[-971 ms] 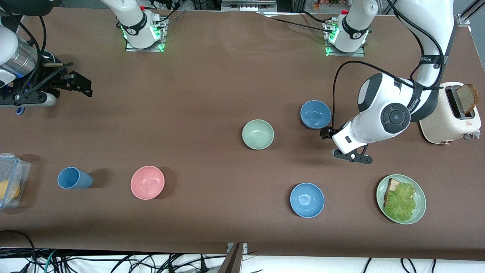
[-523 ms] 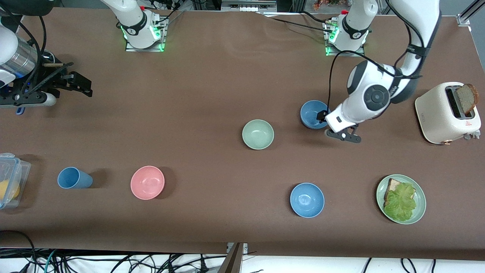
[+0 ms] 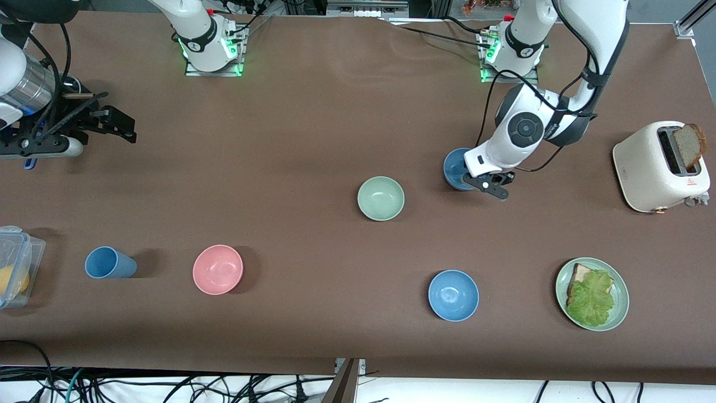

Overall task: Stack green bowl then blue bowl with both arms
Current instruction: 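Lift the light blue bowl with the left gripper over the green bowl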

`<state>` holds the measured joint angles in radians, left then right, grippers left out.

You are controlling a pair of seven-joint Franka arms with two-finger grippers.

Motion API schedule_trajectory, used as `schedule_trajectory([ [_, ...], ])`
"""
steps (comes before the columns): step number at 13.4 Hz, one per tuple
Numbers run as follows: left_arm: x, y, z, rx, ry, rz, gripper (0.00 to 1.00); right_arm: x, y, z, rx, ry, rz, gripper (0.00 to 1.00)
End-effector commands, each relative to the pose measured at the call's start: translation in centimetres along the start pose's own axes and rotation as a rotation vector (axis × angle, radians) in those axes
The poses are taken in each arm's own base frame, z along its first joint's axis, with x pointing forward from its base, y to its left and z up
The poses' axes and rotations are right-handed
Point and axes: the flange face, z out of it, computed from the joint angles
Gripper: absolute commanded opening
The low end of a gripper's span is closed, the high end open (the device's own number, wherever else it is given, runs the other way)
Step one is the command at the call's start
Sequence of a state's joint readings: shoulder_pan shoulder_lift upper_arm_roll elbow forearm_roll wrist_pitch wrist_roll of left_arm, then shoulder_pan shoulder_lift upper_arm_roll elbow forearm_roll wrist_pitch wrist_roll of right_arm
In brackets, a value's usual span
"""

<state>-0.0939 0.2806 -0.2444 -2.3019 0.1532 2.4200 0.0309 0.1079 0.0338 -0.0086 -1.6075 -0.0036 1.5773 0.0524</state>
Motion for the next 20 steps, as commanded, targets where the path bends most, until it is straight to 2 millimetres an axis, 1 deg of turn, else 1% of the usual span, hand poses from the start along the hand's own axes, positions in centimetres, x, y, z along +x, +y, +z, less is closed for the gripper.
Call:
schedule_trajectory([
  [1, 0.0, -0.1, 1.0, 0.024, -0.009, 0.055, 0.30, 0.0, 0.1, -0.5, -0.004, -0.005, 0.000, 1.00],
  [2, 0.2, -0.4, 1.1, 0.033, -0.010, 0.064, 0.34, 0.0, 0.1, -0.5, -0.004, -0.005, 0.000, 1.00],
  [3, 0.2, -0.5, 1.1, 0.046, -0.004, 0.077, 0.33, 0.0, 0.1, -0.5, -0.004, -0.005, 0.000, 1.00],
  [4, 0.3, -0.4, 1.1, 0.045, -0.005, 0.077, 0.29, 0.0, 0.1, -0.5, -0.004, -0.005, 0.000, 1.00],
  [6, 0.3, -0.3, 1.3, 0.045, -0.008, 0.069, 0.01, 0.1, 0.1, -0.4, -0.004, -0.006, 0.000, 1.00],
  [7, 0.3, -0.3, 1.2, 0.045, -0.009, 0.068, 0.00, 0.1, 0.1, -0.4, -0.004, -0.006, 0.000, 1.00],
  [8, 0.4, -0.6, 0.6, 0.049, -0.006, 0.064, 0.00, 0.1, 0.1, -0.5, -0.004, -0.005, 0.000, 1.00],
  [10, 1.4, -1.1, -2.4, 0.059, 0.025, 0.045, 0.00, 0.0, 0.1, -0.6, -0.004, -0.003, 0.000, 1.00],
  [11, 2.6, -1.0, -4.6, 0.062, 0.009, 0.039, 0.00, 0.0, 0.1, -0.6, -0.004, -0.003, 0.000, 1.00],
  [12, 4.1, -0.3, -7.0, 0.032, -0.010, 0.020, 0.00, 0.0, 0.1, -0.6, -0.004, -0.002, 0.000, 1.00],
  [14, 7.3, 0.3, -12.2, -0.083, -0.036, -0.043, 0.00, 0.1, 0.1, -0.6, -0.004, 0.000, 0.001, 1.00],
  [15, 8.8, 1.6, -14.1, -0.129, -0.038, -0.050, 0.00, 0.0, 0.1, -0.7, -0.004, 0.001, 0.000, 1.00],
  [16, 10.1, 2.5, -15.5, -0.158, -0.027, -0.084, 0.00, 0.1, 0.1, -0.6, -0.004, 0.000, 0.000, 1.00],
  [17, 11.4, 3.8, -16.3, -0.165, -0.009, -0.119, 0.00, 0.1, -0.1, -0.8, -0.004, 0.006, -0.003, 1.00],
  [18, 13.0, 5.8, -16.7, -0.171, 0.005, -0.154, 0.00, 0.2, -0.1, -0.8, -0.005, 0.011, -0.005, 1.00],
  [19, 14.8, 7.8, -15.7, -0.182, -0.003, -0.203, 0.00, 0.2, 0.1, -0.8, -0.005, 0.012, -0.002, 1.00],
  [20, 16.0, 10.3, -14.0, -0.180, -0.025, -0.238, 0.00, 0.2, 0.1, -0.8, -0.007, 0.012, -0.002, 1.00],
])
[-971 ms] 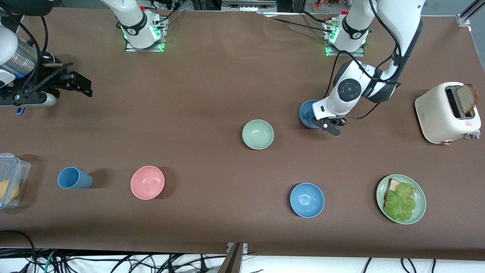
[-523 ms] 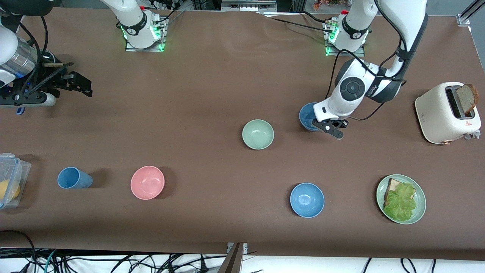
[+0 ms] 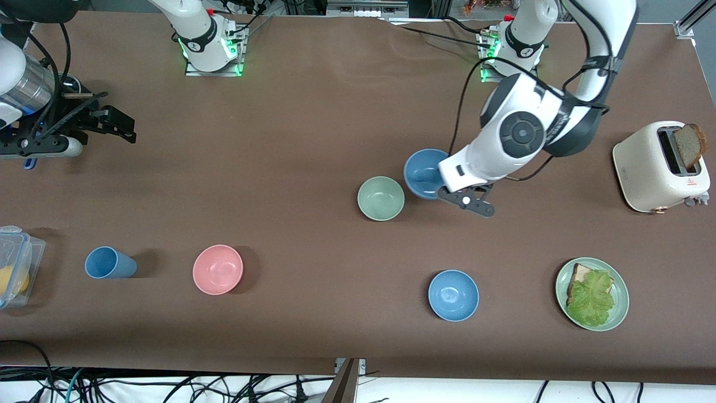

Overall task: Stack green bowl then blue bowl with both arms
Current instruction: 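Lift the light blue bowl with the left gripper over the green bowl, then lower the blue bowl into the green bowl and open the left gripper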

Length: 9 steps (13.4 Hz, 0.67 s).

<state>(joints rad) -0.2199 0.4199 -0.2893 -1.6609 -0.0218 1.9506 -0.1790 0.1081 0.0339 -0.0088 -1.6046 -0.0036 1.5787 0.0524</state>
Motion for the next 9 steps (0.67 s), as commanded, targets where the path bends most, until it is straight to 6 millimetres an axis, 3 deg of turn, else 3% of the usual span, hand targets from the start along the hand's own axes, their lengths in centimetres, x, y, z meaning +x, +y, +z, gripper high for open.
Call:
schedule_trajectory([
  [1, 3.4, 5.3, 6.0, -0.017, -0.067, -0.101, 0.00, 0.2, 0.1, -0.7, -0.008, 0.008, -0.004, 1.00],
  [2, 3.5, 6.9, 8.1, -0.003, -0.079, -0.089, 0.00, 0.2, 0.1, -0.7, -0.008, 0.008, -0.004, 1.00],
  [4, 4.0, 6.8, 10.1, 0.016, -0.073, -0.084, 0.00, 0.2, -0.1, -0.7, -0.009, 0.008, -0.007, 1.00],
  [9, 4.8, 6.4, 11.0, 0.002, -0.040, -0.090, 0.00, 0.1, -0.3, -0.7, -0.010, 0.007, -0.010, 1.00],
])
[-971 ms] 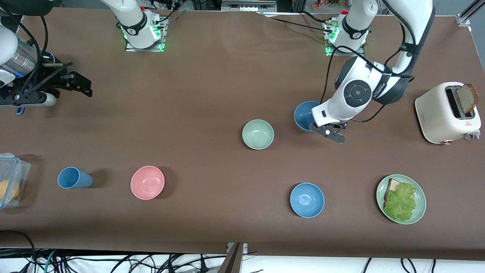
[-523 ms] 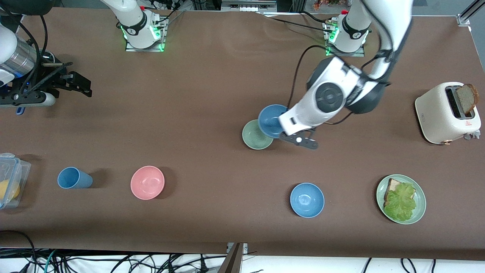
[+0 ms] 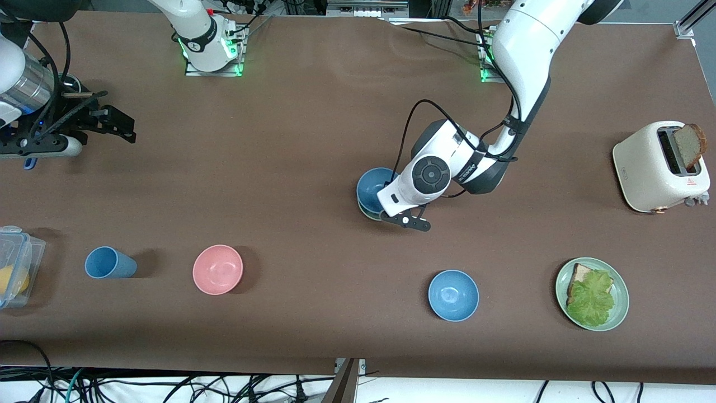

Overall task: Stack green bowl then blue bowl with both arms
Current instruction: 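Lower the blue bowl into the green bowl and open the left gripper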

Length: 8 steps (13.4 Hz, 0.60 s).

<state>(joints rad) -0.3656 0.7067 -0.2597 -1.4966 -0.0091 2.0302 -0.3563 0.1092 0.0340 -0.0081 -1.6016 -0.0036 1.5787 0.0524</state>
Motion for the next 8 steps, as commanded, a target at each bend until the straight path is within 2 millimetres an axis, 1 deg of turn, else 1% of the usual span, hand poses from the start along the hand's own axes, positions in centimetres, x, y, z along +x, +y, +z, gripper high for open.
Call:
schedule_trajectory([
  [1, 0.7, -0.7, -0.8, 0.015, 0.023, -0.005, 0.00, 0.1, -0.2, -0.6, -0.010, 0.005, -0.009, 1.00],
  [2, 0.9, -1.0, -0.9, 0.015, 0.025, -0.011, 0.00, 0.1, -0.3, -0.6, -0.010, 0.005, -0.009, 1.00],
  [3, 0.9, -1.0, -0.7, 0.016, 0.023, -0.012, 0.00, 0.2, -0.4, -0.6, -0.009, 0.007, -0.011, 1.00],
  [4, 0.9, -1.0, 0.1, 0.018, 0.011, -0.009, 0.02, 0.1, -0.3, -0.7, -0.010, 0.007, -0.011, 1.00],
  [5, 0.9, -1.0, 0.6, 0.014, 0.002, -0.015, 0.36, 0.1, -0.4, -0.7, -0.010, 0.005, -0.012, 1.00],
  [6, 0.8, -0.5, 0.7, 0.020, 0.003, -0.010, 0.97, 0.1, -0.5, -0.7, -0.010, 0.005, -0.014, 1.00],
  [7, 0.8, -0.5, 0.0, 0.019, 0.014, -0.008, 1.00, 0.1, -0.6, -0.7, -0.010, 0.005, -0.016, 1.00],
  [8, 0.8, -0.8, -0.6, 0.015, 0.021, -0.016, 1.00, 0.1, -0.6, -0.7, -0.010, 0.007, -0.016, 1.00],
])
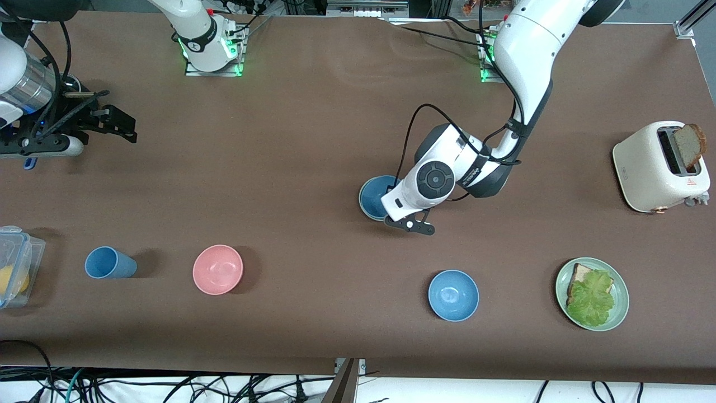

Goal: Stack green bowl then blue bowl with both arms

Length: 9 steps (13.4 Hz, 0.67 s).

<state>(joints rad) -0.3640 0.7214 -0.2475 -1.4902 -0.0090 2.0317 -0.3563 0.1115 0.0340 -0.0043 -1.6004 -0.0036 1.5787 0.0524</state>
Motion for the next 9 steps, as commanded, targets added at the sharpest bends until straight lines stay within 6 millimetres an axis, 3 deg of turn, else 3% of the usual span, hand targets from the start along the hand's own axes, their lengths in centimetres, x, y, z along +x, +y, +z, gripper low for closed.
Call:
schedule_trajectory([
  [1, 0.1, 0.0, -2.7, 0.010, 0.038, -0.002, 1.00, 0.1, -0.3, -0.6, -0.010, 0.006, -0.010, 1.00],
  [5, -1.0, -3.4, -10.6, 0.033, 0.074, -0.049, 1.00, 0.1, -0.3, -0.6, -0.010, 0.004, -0.011, 1.00],
  [7, -2.3, -6.2, -15.7, 0.064, 0.097, -0.095, 1.00, 0.1, -0.4, -0.6, -0.009, 0.004, -0.011, 1.00],
  [9, -3.8, -10.4, -21.1, 0.088, 0.135, -0.165, 1.00, 0.1, -0.4, -0.6, -0.009, 0.003, -0.013, 1.00],
])
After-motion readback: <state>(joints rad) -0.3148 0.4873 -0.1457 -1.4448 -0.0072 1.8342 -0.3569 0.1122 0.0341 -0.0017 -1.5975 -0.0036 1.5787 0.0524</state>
